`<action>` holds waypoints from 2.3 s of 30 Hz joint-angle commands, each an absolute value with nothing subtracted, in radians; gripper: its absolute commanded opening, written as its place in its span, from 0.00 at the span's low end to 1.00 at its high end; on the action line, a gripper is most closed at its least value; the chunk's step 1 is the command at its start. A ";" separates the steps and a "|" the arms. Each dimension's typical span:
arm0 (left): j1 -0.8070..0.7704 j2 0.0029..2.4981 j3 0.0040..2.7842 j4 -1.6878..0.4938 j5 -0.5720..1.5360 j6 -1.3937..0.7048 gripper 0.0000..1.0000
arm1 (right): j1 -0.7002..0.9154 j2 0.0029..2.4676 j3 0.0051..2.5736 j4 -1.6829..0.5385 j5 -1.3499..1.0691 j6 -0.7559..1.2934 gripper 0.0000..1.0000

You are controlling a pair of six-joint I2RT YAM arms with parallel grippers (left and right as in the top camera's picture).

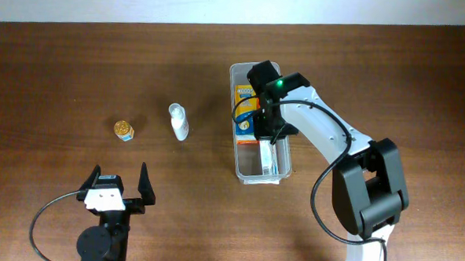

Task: Pack container
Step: 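Lower the Panadol box into the container's near end and release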

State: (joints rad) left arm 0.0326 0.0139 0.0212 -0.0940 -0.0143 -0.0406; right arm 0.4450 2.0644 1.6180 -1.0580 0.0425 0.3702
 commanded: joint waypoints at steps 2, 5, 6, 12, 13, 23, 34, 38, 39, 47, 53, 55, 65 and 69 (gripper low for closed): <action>0.038 0.008 0.015 -0.092 -0.006 -0.025 0.99 | 0.451 2.077 1.608 -1.067 -0.004 0.374 0.04; 0.038 0.008 0.015 -0.092 -0.006 -0.025 0.99 | 0.451 2.077 1.614 -1.074 -0.003 0.374 0.04; 0.038 0.008 0.015 -0.092 -0.006 -0.025 0.99 | 0.451 2.077 1.621 -1.081 -0.003 0.374 0.04; 0.038 0.008 0.015 -0.092 -0.006 -0.025 0.99 | 0.451 2.075 1.710 -1.141 0.002 0.371 0.04; 0.038 0.008 0.015 -0.092 -0.006 -0.025 0.99 | 0.451 2.075 1.743 -1.159 0.002 0.371 0.04; 0.038 0.008 0.015 -0.092 -0.006 -0.025 0.99 | 0.452 2.075 1.819 -1.203 -0.022 0.371 0.04; 0.038 0.008 0.015 -0.092 -0.006 -0.025 0.99 | 0.452 2.075 1.815 -1.233 -0.083 0.371 0.04; 0.038 0.008 0.015 -0.092 -0.006 -0.025 0.99 | 0.453 2.075 1.789 -1.238 -0.096 0.371 0.04; 0.038 0.008 0.015 -0.092 -0.006 -0.025 0.99 | 0.453 2.075 1.780 -1.238 -0.102 0.371 0.04; 0.038 0.008 0.015 -0.092 -0.006 -0.025 1.00 | 0.453 2.075 1.739 -1.245 -0.106 0.371 0.04; 0.038 0.008 0.015 -0.092 -0.006 -0.025 0.99 | 0.453 2.075 1.737 -1.242 -0.121 0.371 0.04; 0.038 0.008 0.015 -0.092 -0.006 -0.025 0.99 | 0.453 2.079 1.737 -1.242 -0.121 0.371 0.04; 0.038 0.008 0.015 -0.092 -0.006 -0.025 0.99 | 0.453 2.090 1.691 -1.214 -0.105 0.371 0.04; 0.038 0.008 0.015 -0.092 -0.006 -0.025 0.99 | 0.452 2.090 1.687 -1.211 -0.101 0.371 0.04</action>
